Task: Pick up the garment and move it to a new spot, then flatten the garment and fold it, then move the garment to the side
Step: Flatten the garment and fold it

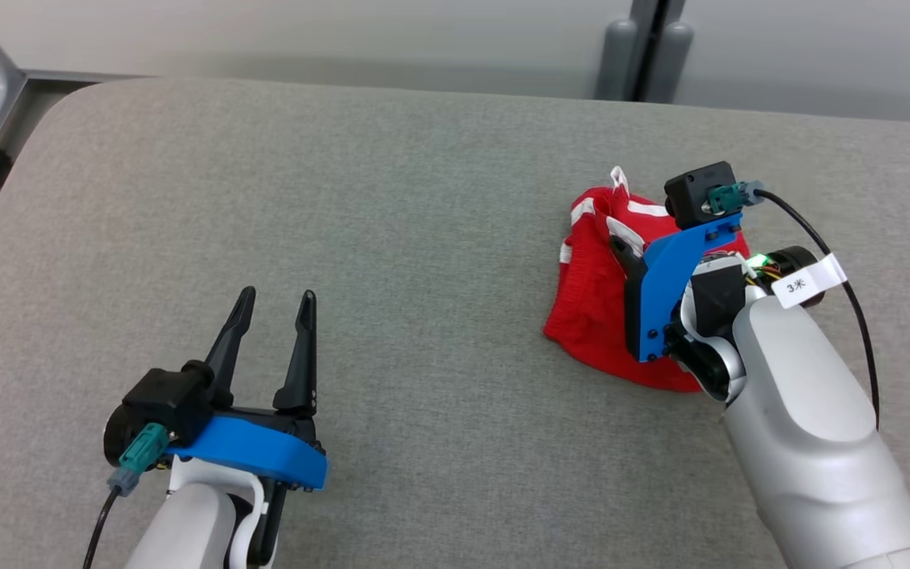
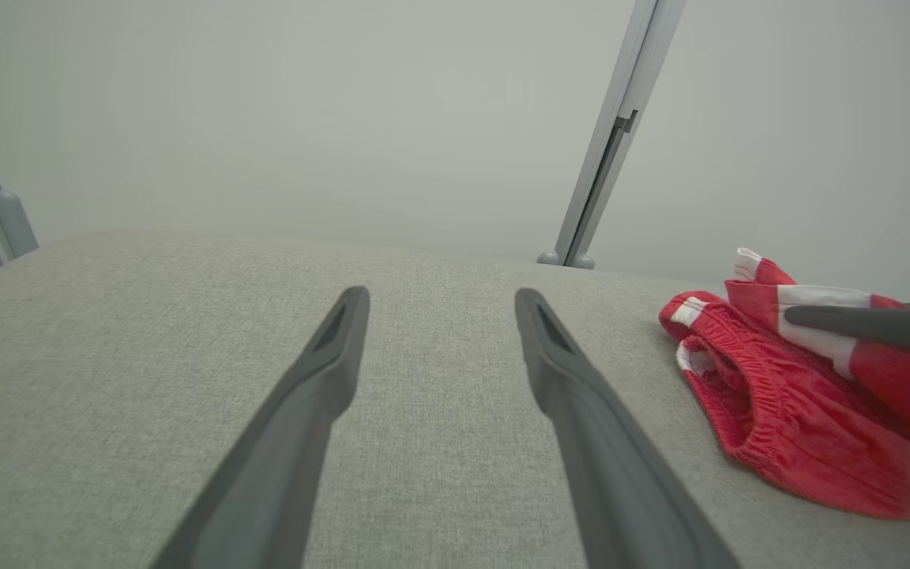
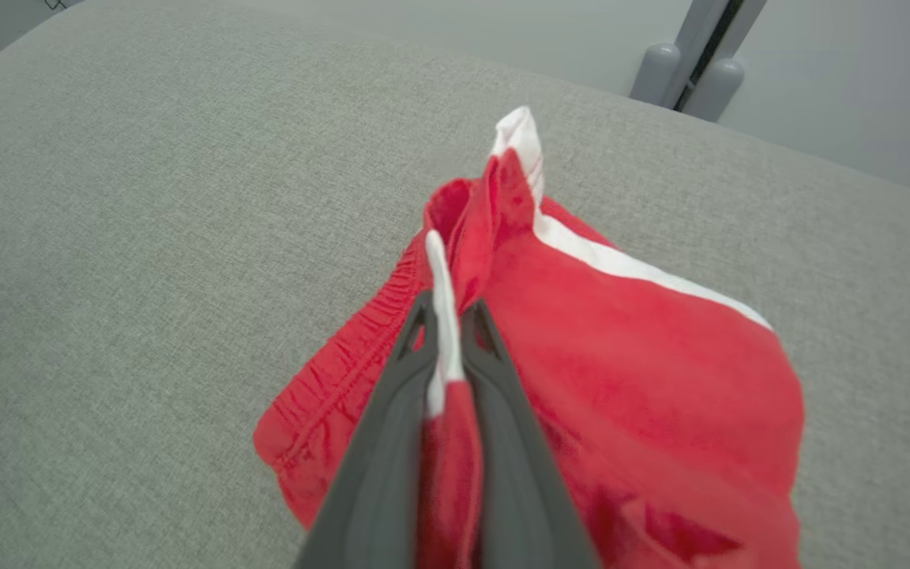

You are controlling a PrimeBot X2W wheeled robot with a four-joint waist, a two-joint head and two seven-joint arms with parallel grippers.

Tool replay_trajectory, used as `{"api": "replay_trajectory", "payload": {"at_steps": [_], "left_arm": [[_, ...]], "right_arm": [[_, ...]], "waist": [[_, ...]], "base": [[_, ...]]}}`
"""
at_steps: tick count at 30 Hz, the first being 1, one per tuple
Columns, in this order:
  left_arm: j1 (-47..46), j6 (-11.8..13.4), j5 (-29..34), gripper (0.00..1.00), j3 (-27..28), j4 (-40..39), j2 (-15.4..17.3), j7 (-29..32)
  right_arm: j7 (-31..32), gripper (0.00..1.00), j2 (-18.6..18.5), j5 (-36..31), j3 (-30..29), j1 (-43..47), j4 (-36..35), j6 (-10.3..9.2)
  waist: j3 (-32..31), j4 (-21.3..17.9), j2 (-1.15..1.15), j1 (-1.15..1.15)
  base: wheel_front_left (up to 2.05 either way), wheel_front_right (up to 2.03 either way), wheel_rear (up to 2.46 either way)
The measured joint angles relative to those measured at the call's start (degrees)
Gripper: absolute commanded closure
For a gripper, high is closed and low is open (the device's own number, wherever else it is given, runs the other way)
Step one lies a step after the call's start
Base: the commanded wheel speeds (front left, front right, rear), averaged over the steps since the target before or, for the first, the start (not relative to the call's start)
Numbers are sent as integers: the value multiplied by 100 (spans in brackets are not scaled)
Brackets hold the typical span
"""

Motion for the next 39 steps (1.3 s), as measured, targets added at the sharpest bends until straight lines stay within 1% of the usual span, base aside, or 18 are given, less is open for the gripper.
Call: {"api": "replay_trajectory", "payload": {"at_steps": [5, 9, 10, 11, 12, 13, 14, 15, 19, 21, 23, 26, 28, 31, 33, 36, 38, 39], "left_arm": [[-87, -33, -4, 0, -33, 62, -53, -14], [-95, -33, -9, 0, -30, 104, -62, -35], [-95, -32, -9, 0, -29, 112, -64, -35], [-95, -32, -10, 0, -27, 121, -66, -40], [-95, -32, -13, 0, -26, 136, -68, -41], [-95, -33, -19, 0, -24, 149, -68, -42], [-95, -33, -20, 0, -23, 164, -69, -44], [-95, -33, -30, 0, -20, 177, -70, -57], [-95, -43, -43, 0, -3, 212, -67, -58], [-95, -44, -45, 0, -3, 225, -64, -59], [-88, -43, -51, 0, 13, 232, -49, -64], [-5, 3, -58, 0, 57, 216, -15, -67], [70, 26, -59, 0, 74, 192, 16, -66], [149, 87, -77, 0, 83, 107, 60, -55], [179, 107, -91, 0, 98, 36, 88, -49], [242, 153, -101, 0, 119, -40, 115, -33], [251, 155, -119, 0, 121, -82, 120, -32], [251, 155, -129, 0, 115, -103, 119, -32]], "right_arm": [[-227, 100, 11, 438, 244, -209, 297, 0], [-448, 100, 15, 733, 452, -361, 554, 0], [-526, 87, 16, 744, 470, -407, 623, 0], [-586, 69, 16, 754, 485, -456, 705, 0], [-642, 74, 16, 776, 500, -498, 778, 0], [-680, 66, 15, 783, 513, -532, 867, 0], [-733, 15, 15, 812, 528, -560, 942, 0], [-794, 0, 16, 894, 539, -588, 993, 0], [-1058, 0, 16, 1284, 664, -682, 1036, 0], [-1198, 0, 15, 1526, 678, -711, 950, 0], [-1346, 0, 16, 1622, 643, -732, 831, 0], [-1555, 0, -10, 1335, 414, -722, 659, 0], [-1597, 0, -190, 1087, 241, -620, 547, 1], [-1584, 0, -559, 717, -68, -201, 478, 0], [-1569, 0, -715, 478, -223, 80, 431, 0], [-1711, 0, -769, 148, -421, 428, 311, 0], [-1800, 0, -716, -12, -494, 642, 270, 0], [-1846, 62, -658, -59, -524, 719, 259, 0]], "waist": [[118, 207, 0, 0], [169, 272, 0, 0], [167, 271, 0, 0], [161, 269, 0, 0], [149, 265, 0, 0], [134, 259, 0, 0], [116, 251, 0, 0], [99, 239, 0, 0], [13, 173, 0, 0], [-55, 146, 0, 0], [-122, 104, 0, 0], [-230, 25, 0, 0], [-299, -29, 0, 0], [-377, -113, 0, 0], [-396, -169, 0, 0], [-373, -249, 0, 0], [-340, -276, 0, 0], [-320, -284, 0, 0]], "base": [[0, 0, 0], [0, 0, 0], [0, 0, 0], [0, 0, 0], [0, 0, 0], [0, 0, 0], [0, 0, 0], [0, 0, 0], [0, 0, 0], [0, 0, 0], [0, 0, 0], [0, 0, 0], [0, 0, 0], [0, 0, 0], [0, 0, 0], [0, 0, 0], [0, 0, 0], [0, 0, 0]]}}
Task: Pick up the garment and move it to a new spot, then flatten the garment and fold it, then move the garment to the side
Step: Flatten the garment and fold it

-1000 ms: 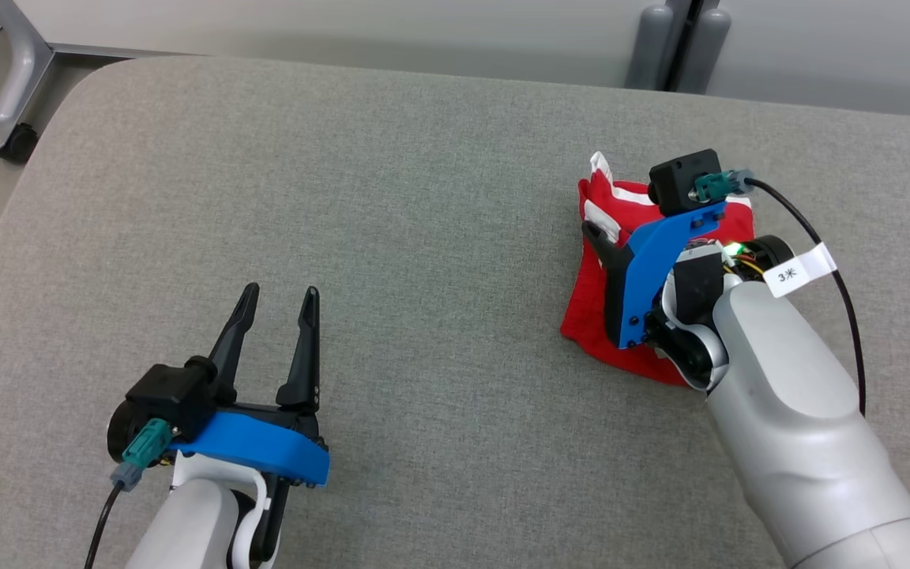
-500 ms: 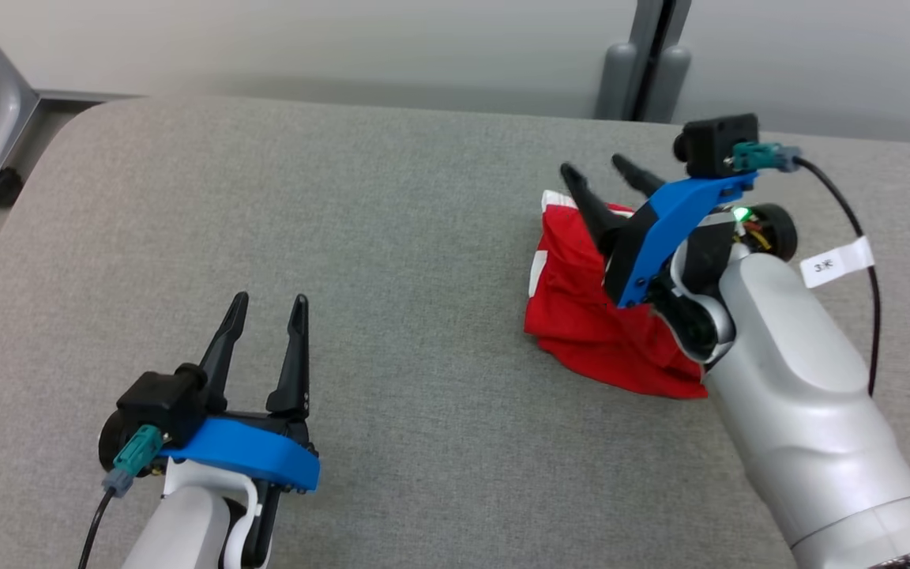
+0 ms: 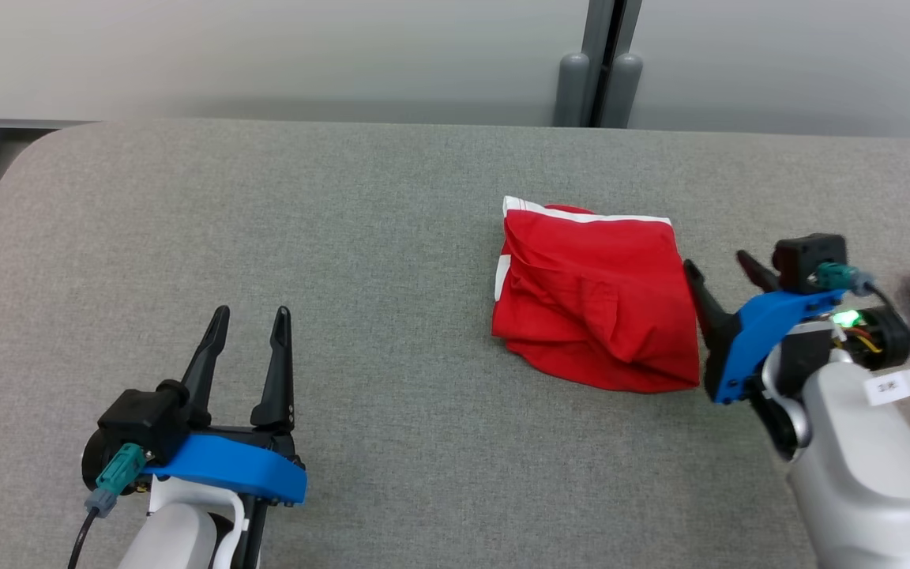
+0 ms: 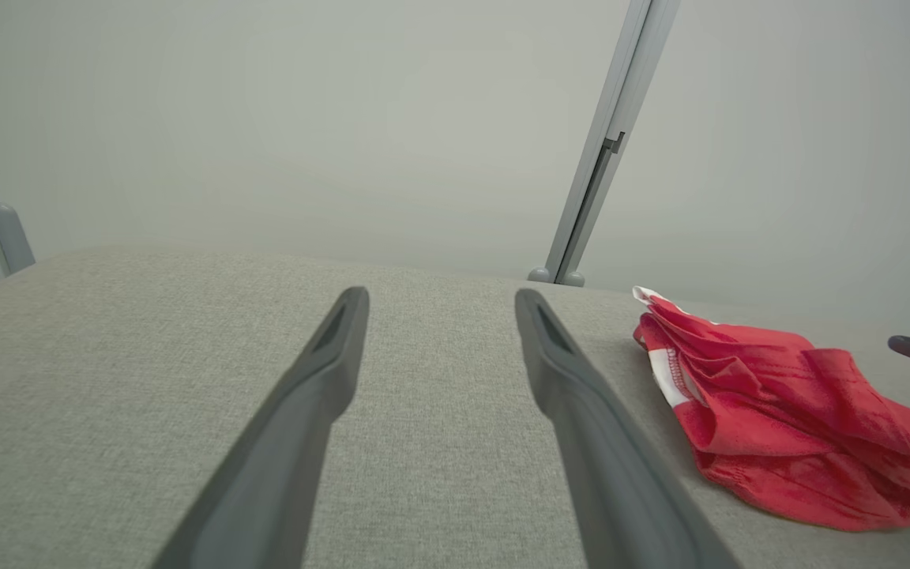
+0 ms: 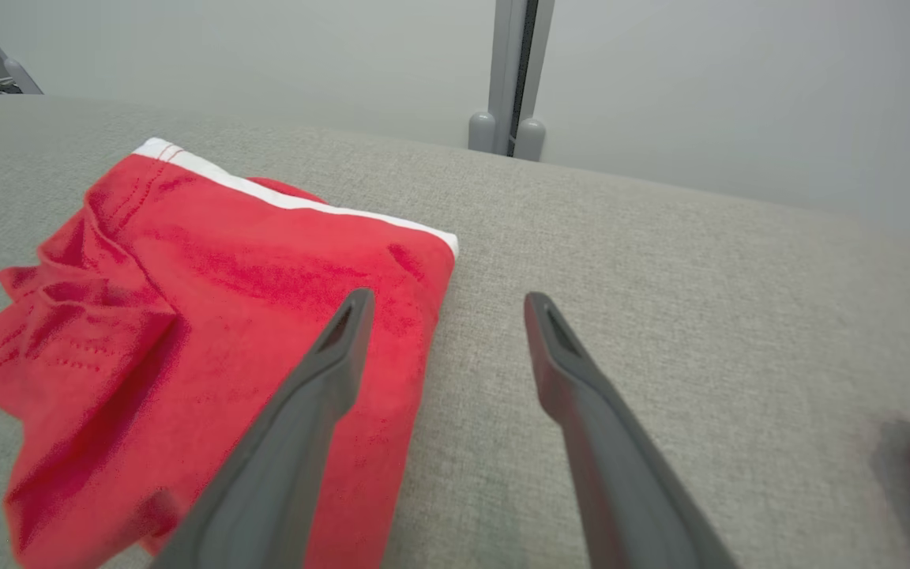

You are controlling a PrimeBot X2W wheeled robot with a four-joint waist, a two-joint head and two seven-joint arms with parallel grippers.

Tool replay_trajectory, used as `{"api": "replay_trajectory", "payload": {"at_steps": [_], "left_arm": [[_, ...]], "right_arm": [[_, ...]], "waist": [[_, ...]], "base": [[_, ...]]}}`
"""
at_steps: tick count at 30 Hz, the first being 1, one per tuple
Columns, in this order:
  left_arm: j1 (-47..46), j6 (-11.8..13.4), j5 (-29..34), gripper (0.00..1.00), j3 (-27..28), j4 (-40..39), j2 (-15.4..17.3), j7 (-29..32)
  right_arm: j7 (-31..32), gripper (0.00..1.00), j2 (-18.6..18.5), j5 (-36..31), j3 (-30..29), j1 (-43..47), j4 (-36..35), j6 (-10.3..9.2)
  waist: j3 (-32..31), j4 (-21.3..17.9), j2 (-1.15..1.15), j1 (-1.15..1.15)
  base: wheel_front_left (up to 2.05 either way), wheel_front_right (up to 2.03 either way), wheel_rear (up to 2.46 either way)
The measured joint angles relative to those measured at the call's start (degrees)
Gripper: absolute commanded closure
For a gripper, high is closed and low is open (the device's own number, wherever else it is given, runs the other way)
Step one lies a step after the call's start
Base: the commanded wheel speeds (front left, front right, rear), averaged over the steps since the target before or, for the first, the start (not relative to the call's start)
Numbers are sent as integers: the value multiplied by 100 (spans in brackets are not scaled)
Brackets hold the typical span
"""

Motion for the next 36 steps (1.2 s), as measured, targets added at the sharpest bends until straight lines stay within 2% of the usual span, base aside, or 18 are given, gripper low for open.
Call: {"api": "replay_trajectory", "payload": {"at_steps": [1, 6, 11, 15, 18, 22, 24, 25, 29, 36], "left_arm": [[1, 1, -5, 0, -2, -14, 0, 1], [-6, 2, -5, 0, -29, -54, 5, 26], [-25, -1, -5, 0, -89, -55, 18, 60], [-25, 1, -16, 0, -122, -40, 18, 71], [-16, 1, -37, 0, -116, -14, 36, 69], [62, 58, -66, 0, -58, -24, 68, 67], [139, 107, -83, 0, -12, -35, 96, 51], [175, 125, -107, 0, 10, -47, 110, 49], [314, 208, -162, 0, 137, -116, 160, 23], [557, 390, -163, 0, 293, -339, 233, -4]], "right_arm": [[-25, 100, 68, -49, 7, 43, -19, 0], [-119, 100, 396, -220, 287, 59, -35, 0], [2, 100, 592, -170, 994, 58, 120, 0], [60, 100, 655, 237, 1694, 105, 129, 0], [114, 100, 666, 931, 2283, 198, -80, 0], [1, 100, 687, 1649, 2540, 288, -454, 0], [-210, 53, 687, 1811, 2426, 339, -637, 0], [-331, 0, 687, 1837, 2325, 382, -713, 0], [-735, 0, 686, 1727, 1680, 644, -1061, 0], [-872, 0, 625, 789, 294, 1436, -2053, 0]], "waist": [[22, -4, 0, 0], [96, 17, 0, 0], [59, 109, 0, 0], [-7, 173, 0, 0], [-69, 178, 0, 0], [-154, 123, 0, 0], [-202, 71, 0, 0], [-225, 37, 0, 0], [-319, -130, 0, 0], [-435, -471, 0, 0]], "base": [[0, 0, 0], [0, 0, 0], [0, 0, 0], [0, 0, 0], [0, 0, 0], [0, 0, 0], [0, 0, 0], [0, 0, 0], [0, 0, 0], [0, 0, 0]]}}
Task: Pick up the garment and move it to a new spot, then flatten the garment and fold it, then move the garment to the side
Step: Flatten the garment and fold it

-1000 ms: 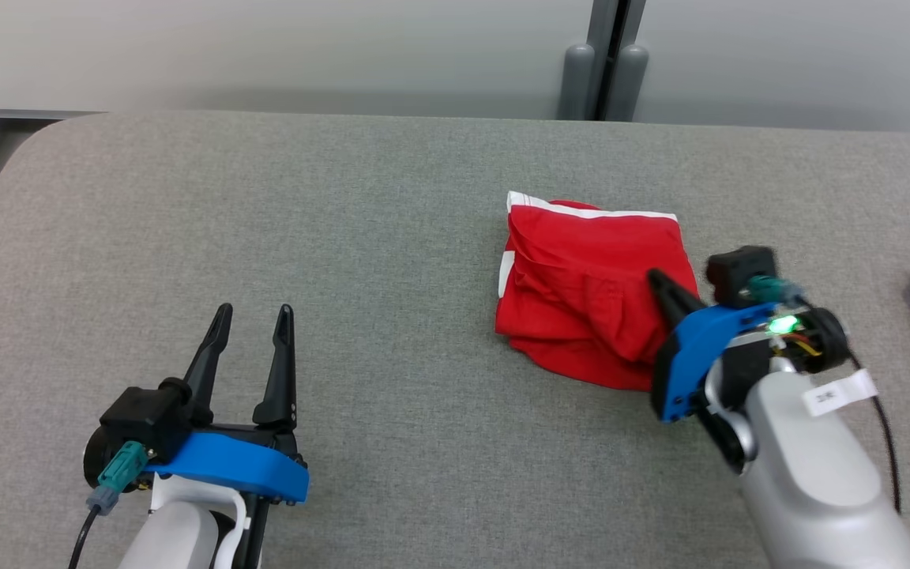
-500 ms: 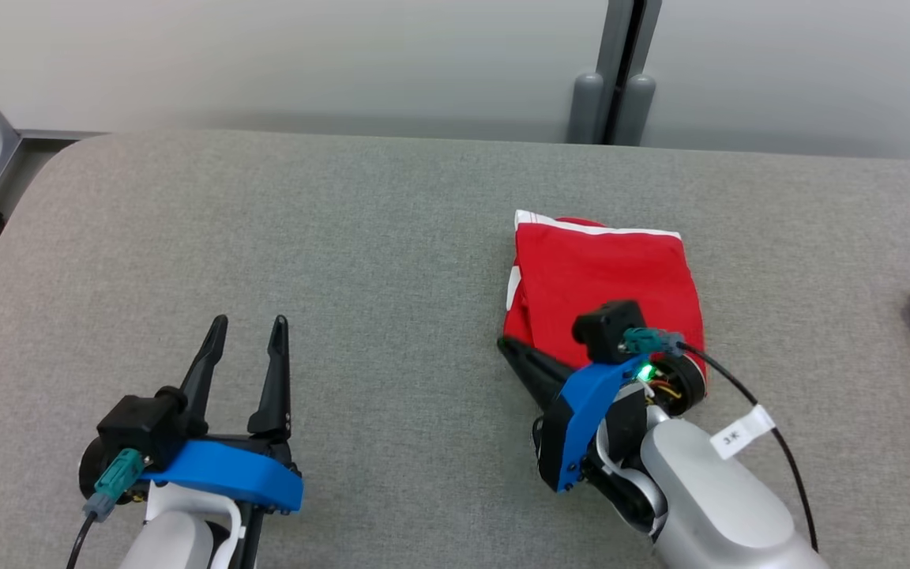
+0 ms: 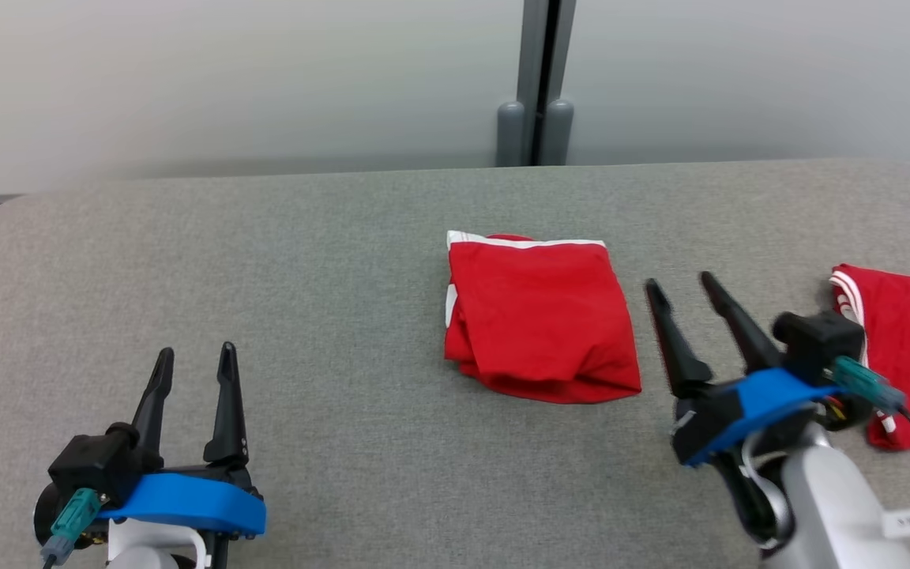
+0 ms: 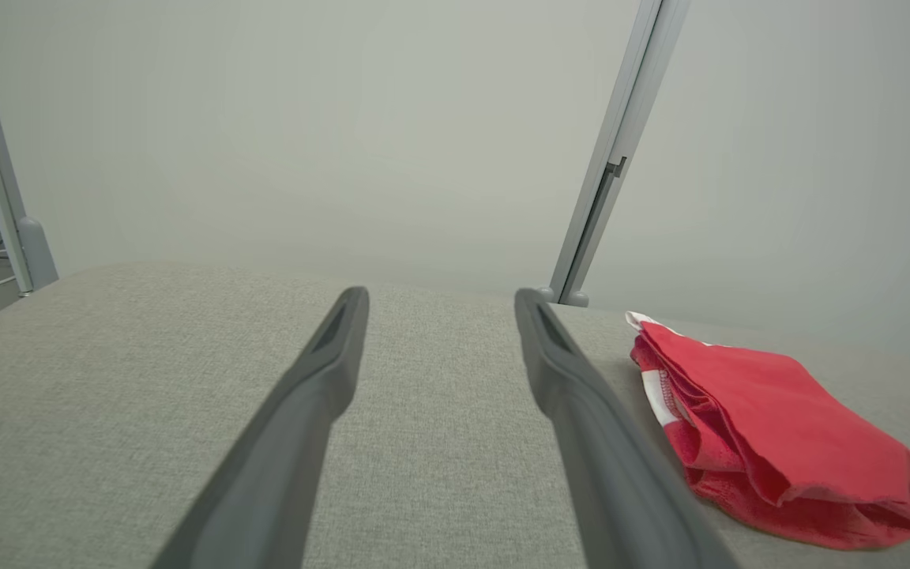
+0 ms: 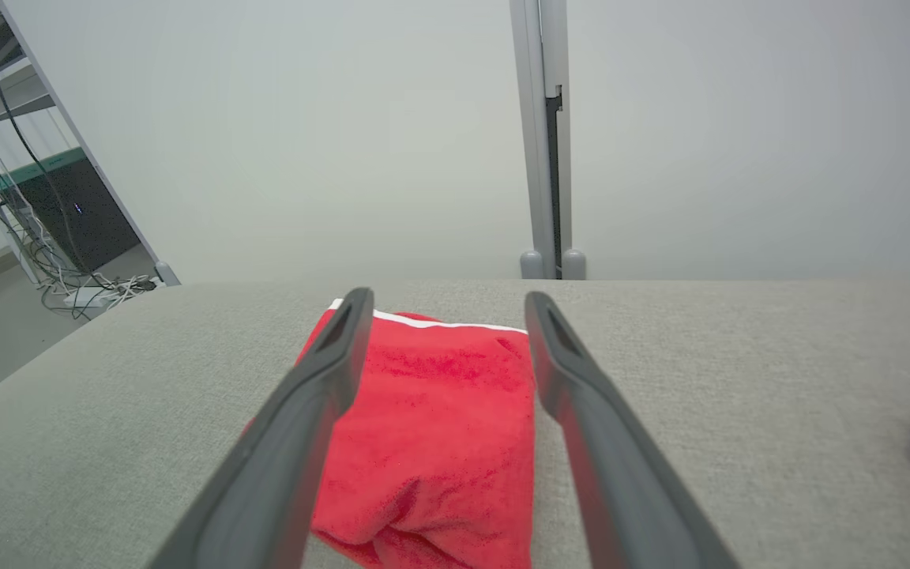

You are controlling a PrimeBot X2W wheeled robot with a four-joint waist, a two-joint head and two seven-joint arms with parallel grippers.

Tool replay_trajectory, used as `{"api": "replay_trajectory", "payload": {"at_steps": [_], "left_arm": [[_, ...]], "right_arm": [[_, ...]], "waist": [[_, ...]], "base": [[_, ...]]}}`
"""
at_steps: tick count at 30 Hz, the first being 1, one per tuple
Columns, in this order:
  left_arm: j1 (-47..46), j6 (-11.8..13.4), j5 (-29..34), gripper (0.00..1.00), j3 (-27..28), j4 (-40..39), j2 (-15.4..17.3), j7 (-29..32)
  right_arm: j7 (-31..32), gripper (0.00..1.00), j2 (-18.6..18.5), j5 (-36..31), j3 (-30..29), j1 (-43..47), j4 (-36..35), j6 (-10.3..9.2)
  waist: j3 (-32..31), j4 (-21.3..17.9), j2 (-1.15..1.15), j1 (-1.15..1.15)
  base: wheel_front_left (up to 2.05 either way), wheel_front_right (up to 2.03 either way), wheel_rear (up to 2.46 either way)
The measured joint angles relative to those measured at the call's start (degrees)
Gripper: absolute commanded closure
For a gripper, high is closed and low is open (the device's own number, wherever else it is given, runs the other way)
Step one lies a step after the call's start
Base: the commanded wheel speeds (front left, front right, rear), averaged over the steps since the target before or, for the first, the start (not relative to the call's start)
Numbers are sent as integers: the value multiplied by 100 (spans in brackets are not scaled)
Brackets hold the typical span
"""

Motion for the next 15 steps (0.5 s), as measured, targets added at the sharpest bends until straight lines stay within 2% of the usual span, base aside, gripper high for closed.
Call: {"api": "replay_trajectory", "payload": {"at_steps": [6, 15], "left_arm": [[205, 120, 22, 0, 57, -109, 19, -20], [380, 160, -10, 0, 97, -44, 87, -22]], "right_arm": [[187, 0, 14, -583, -835, 841, -914, 0], [338, 0, 40, -767, -989, 1432, -1257, 0]], "waist": [[-142, -203, 0, -1], [-304, -419, 0, 0]], "base": [[0, 0, 0], [0, 0, 0]]}}
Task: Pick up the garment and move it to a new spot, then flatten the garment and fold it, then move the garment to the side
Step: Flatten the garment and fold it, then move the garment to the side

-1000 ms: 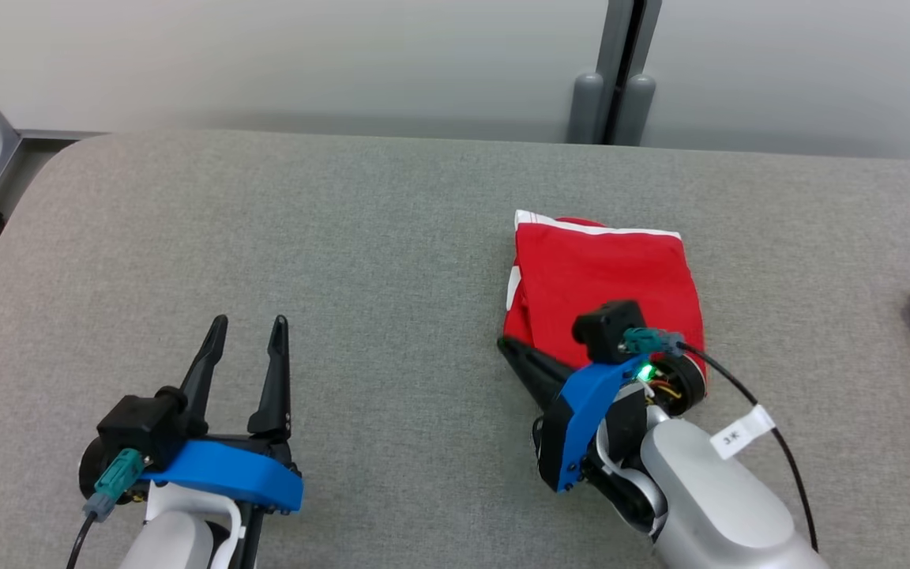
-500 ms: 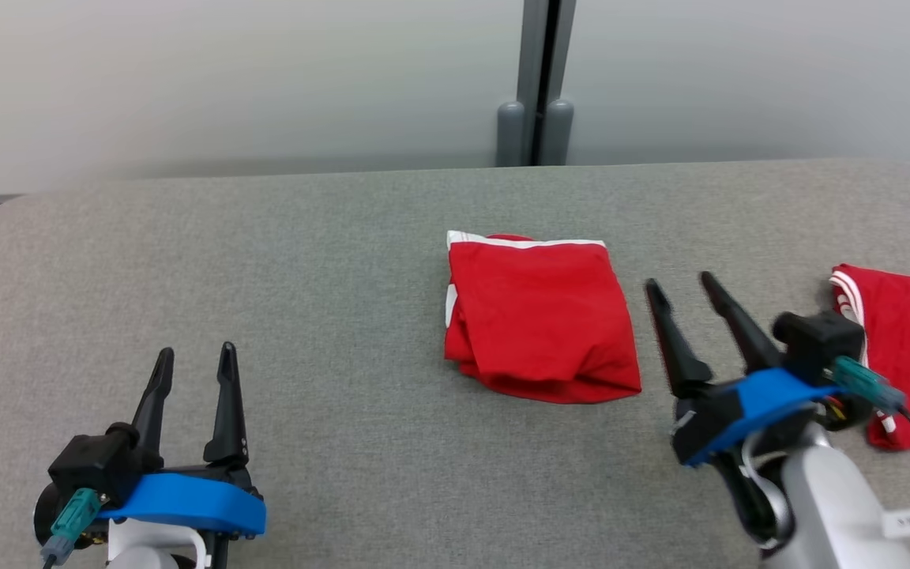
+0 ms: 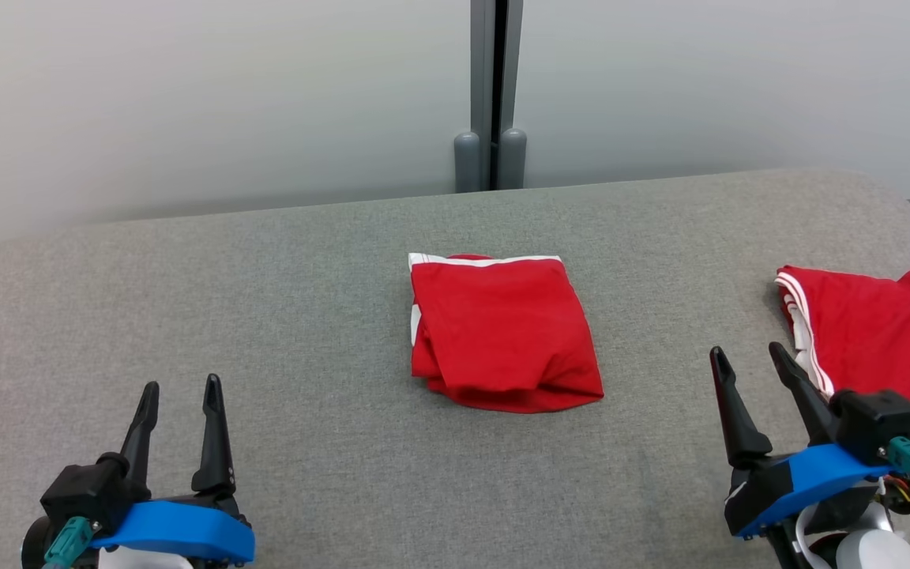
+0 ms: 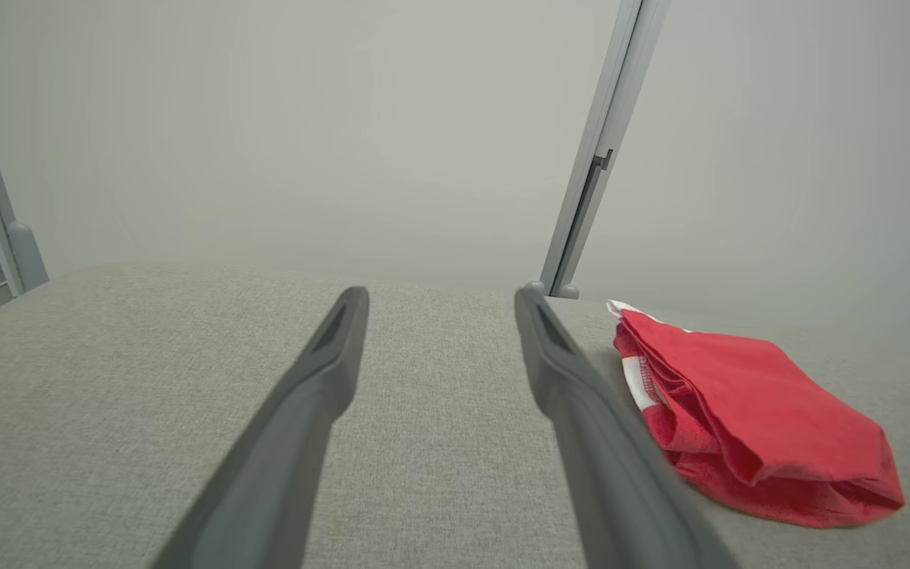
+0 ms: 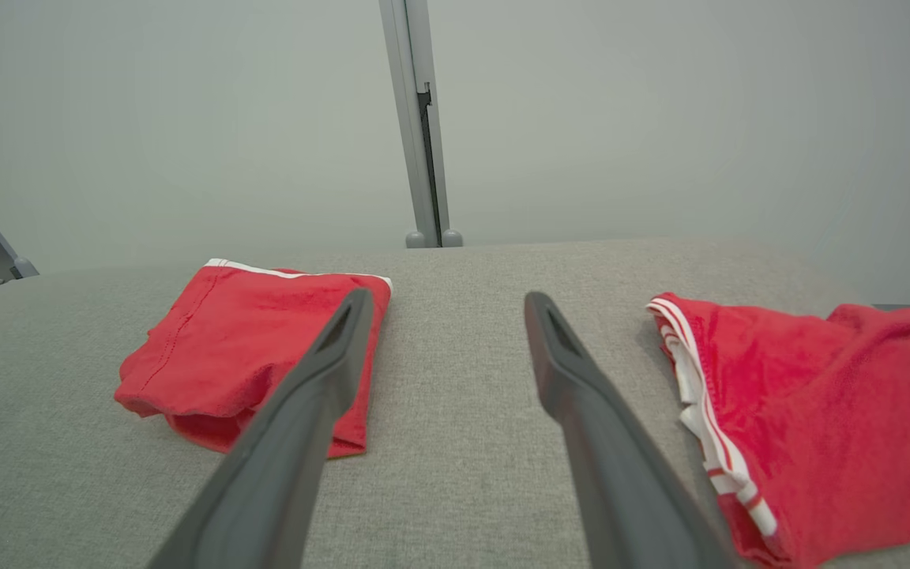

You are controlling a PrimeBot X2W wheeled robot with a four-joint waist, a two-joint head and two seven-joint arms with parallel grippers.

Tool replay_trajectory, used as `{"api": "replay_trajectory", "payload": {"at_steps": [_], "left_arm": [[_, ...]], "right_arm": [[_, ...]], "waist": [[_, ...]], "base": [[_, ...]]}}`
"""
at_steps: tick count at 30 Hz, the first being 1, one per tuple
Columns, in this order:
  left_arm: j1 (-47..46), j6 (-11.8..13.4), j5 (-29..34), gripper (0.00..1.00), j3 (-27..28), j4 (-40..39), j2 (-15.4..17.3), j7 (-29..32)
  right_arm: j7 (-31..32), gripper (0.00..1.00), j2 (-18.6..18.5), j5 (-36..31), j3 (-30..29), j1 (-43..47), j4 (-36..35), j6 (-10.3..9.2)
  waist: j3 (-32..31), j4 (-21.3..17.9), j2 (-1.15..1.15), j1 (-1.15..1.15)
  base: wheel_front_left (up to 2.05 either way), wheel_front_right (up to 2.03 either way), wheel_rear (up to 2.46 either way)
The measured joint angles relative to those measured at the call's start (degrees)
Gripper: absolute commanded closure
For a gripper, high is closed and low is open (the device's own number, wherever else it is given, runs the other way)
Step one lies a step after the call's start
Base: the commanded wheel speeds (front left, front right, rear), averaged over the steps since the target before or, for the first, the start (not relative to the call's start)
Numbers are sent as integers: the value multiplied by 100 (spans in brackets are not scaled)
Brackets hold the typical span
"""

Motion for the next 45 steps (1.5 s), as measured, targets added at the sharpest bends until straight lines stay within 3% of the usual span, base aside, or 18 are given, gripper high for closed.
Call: {"api": "replay_trajectory", "payload": {"at_steps": [25, 30, 36, 40, 45], "left_arm": [[93, 58, -93, 0, -57, 2, 21, 27], [-60, 57, -83, 0, -125, -79, 21, 54], [-428, 2, 11, 0, -243, -211, 14, 100], [-700, -63, 75, 0, -381, -230, -31, 102], [-1015, -202, 126, 0, -511, -130, -138, 91]], "right_arm": [[-300, 0, 5, 63, 174, 15, 391, 0], [76, 0, 9, 231, 209, -250, 414, 0], [1151, 0, 10, 285, 175, -1176, 675, 0], [1831, 0, 11, 372, 74, -1992, 1254, 0], [2164, 0, 12, 352, -180, -2741, 2240, 0]], "waist": [[60, 120, 0, 0], [202, 195, 0, 0], [561, 350, 0, 1], [861, 506, 0, 2], [1181, 799, 0, 2]], "base": [[0, 0, 0], [0, 0, 0], [0, 0, 0], [0, 0, 0], [0, 0, 0]]}}
